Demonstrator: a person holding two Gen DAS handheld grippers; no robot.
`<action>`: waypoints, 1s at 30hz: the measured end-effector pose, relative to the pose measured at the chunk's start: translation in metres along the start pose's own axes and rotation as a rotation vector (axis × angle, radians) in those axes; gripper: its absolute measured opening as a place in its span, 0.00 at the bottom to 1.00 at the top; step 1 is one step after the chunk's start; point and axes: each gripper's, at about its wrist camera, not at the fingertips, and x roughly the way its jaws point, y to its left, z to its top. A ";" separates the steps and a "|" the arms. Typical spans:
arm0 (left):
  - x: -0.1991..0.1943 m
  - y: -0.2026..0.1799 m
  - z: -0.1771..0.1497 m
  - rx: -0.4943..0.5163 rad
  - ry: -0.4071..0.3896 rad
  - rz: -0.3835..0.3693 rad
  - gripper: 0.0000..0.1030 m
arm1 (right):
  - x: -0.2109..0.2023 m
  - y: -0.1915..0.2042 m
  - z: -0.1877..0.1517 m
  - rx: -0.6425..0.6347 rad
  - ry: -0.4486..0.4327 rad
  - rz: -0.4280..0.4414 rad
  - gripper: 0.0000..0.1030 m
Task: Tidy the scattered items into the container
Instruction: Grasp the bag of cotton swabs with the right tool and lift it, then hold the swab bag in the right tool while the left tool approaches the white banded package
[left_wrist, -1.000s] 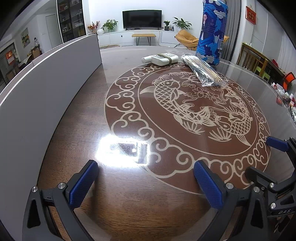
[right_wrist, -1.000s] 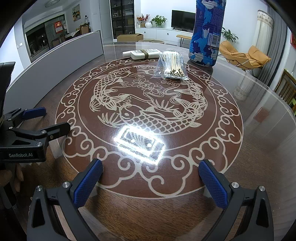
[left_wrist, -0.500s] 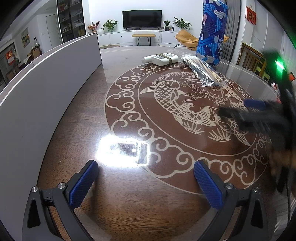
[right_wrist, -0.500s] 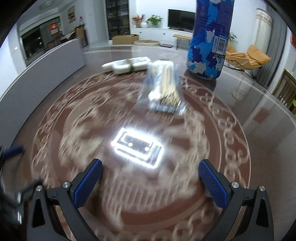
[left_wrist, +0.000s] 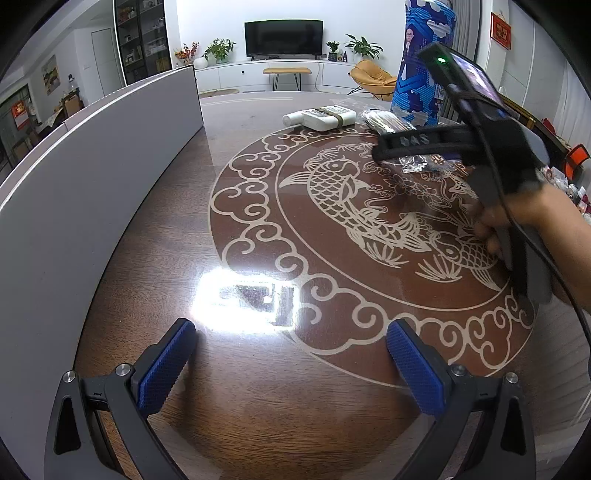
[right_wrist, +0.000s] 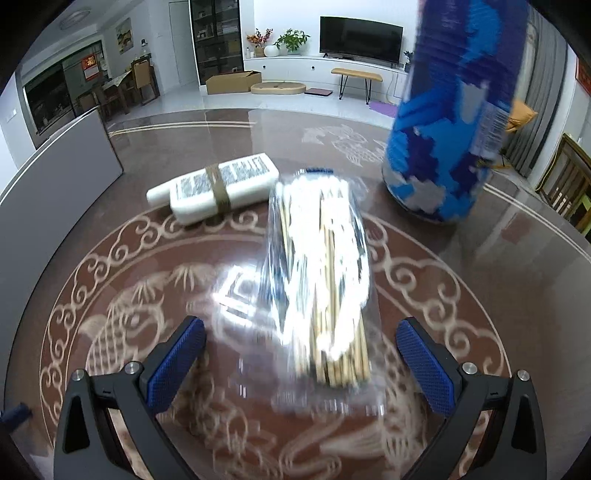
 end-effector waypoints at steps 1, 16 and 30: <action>0.000 0.000 0.000 0.000 0.000 0.000 1.00 | 0.003 0.000 0.004 0.006 0.000 -0.004 1.00; 0.000 0.000 0.000 -0.001 0.000 0.000 1.00 | 0.002 -0.006 0.023 0.039 -0.053 -0.027 0.49; 0.000 0.000 0.000 -0.001 0.000 0.000 1.00 | -0.048 -0.028 -0.049 -0.023 -0.058 0.015 0.39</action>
